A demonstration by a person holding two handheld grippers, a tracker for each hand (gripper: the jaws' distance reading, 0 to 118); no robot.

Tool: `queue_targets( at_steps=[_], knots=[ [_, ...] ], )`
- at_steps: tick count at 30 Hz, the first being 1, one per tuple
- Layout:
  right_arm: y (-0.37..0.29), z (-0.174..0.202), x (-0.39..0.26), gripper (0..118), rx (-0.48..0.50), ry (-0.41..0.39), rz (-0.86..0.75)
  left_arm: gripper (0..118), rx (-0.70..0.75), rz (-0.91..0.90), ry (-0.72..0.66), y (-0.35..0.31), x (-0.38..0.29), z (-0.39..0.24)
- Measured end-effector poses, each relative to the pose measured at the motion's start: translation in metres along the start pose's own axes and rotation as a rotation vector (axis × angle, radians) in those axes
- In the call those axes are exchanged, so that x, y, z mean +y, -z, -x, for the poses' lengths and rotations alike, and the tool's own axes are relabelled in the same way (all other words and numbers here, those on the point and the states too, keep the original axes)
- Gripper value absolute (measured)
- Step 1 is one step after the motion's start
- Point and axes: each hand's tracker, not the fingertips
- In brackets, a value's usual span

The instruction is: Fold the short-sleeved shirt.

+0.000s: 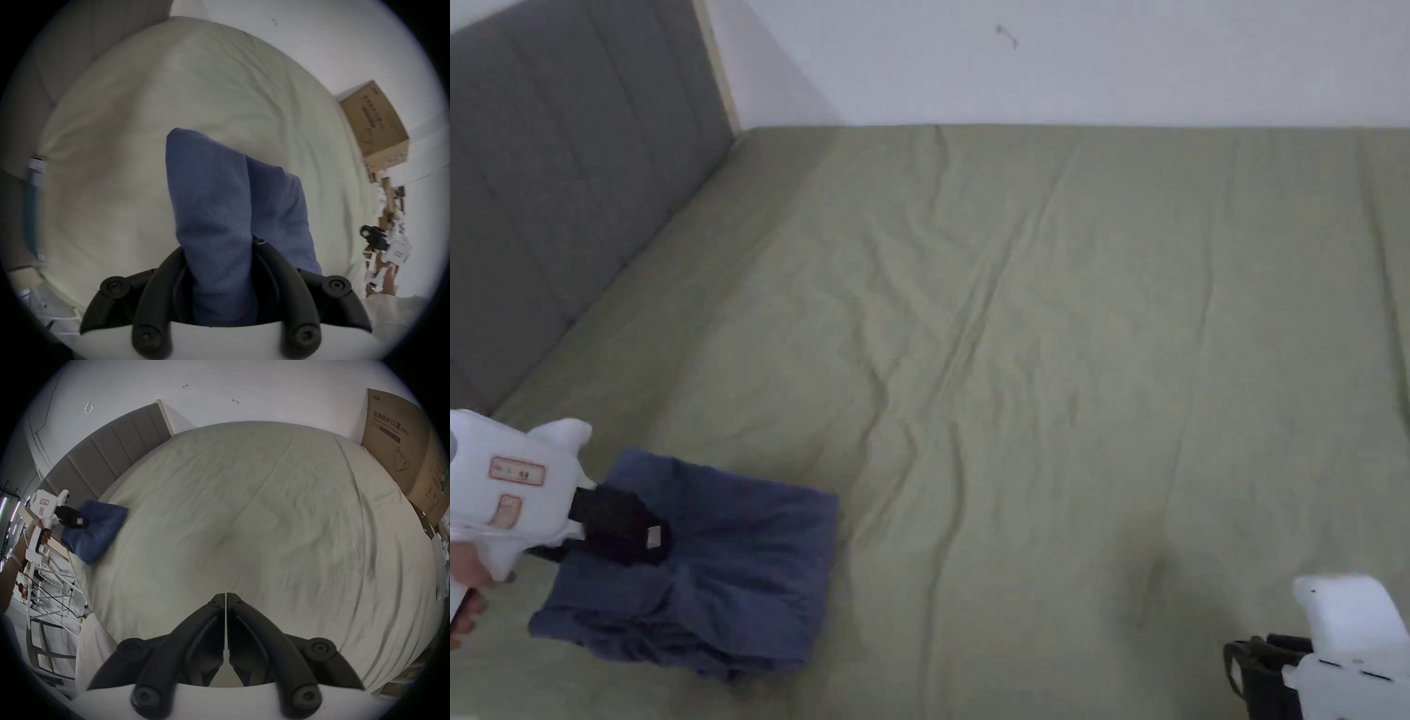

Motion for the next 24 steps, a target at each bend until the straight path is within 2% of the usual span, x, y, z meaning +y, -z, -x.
queue_targets(
  at_steps=[4, 6, 7, 8, 9, 10, 11, 12, 13, 17, 18, 19, 20, 21, 22, 24],
  knots=[
    [0.005, -0.008, 0.005, 2, 0.000, 0.072, -0.001, 27, 0.270, 0.003, 0.058, -0.005, 0.015, 0.032],
    [0.005, -0.011, 0.009, 2, -0.008, 0.074, -0.005, 30, 0.325, -0.029, 0.065, -0.006, 0.018, 0.043],
    [0.006, -0.012, 0.011, 2, -0.022, 0.068, -0.007, 42, 0.348, -0.035, 0.078, -0.007, 0.019, 0.047],
    [0.006, -0.012, 0.012, 2, -0.031, 0.061, -0.008, 61, 0.384, -0.054, 0.087, -0.006, 0.019, 0.052],
    [0.005, -0.012, 0.014, 2, -0.039, 0.057, -0.009, 73, 0.431, -0.058, 0.104, -0.003, 0.020, 0.053],
    [0.004, -0.013, 0.014, 2, -0.041, 0.059, -0.011, 79, 0.494, -0.049, 0.117, -0.002, 0.021, 0.052],
    [0.004, -0.015, 0.015, 2, -0.037, 0.061, -0.012, 79, 0.525, -0.063, 0.107, -0.003, 0.021, 0.053],
    [0.004, -0.016, 0.014, 2, -0.031, 0.064, -0.011, 96, 0.506, -0.079, 0.084, -0.005, 0.019, 0.058],
    [0.003, -0.016, 0.014, 2, -0.031, 0.067, -0.011, 103, 0.481, -0.102, 0.045, -0.010, 0.018, 0.059],
    [0.007, -0.019, 0.009, 2, -0.037, 0.061, -0.003, 103, 0.312, -0.165, -0.119, -0.026, 0.012, 0.065],
    [0.007, -0.020, 0.008, 2, -0.035, 0.064, -0.001, 97, 0.255, -0.172, -0.139, -0.030, 0.009, 0.062],
    [0.006, -0.021, 0.006, 2, -0.030, 0.071, -0.001, 83, 0.204, -0.181, -0.150, -0.033, 0.006, 0.056],
    [0.005, -0.022, 0.005, 2, -0.023, 0.075, -0.003, 57, 0.169, -0.196, -0.153, -0.035, 0.000, 0.051],
    [0.002, -0.021, 0.004, 2, -0.020, 0.075, -0.004, 14, 0.168, -0.219, -0.138, -0.037, -0.005, 0.041],
    [0.001, -0.020, 0.003, 2, -0.021, 0.074, -0.004, 1, 0.174, -0.236, -0.115, -0.037, -0.008, 0.029],
    [-0.003, -0.022, 0.001, 2, -0.028, 0.069, -0.008, 0, 0.143, -0.255, -0.081, -0.041, -0.018, 0.007]
  ],
)
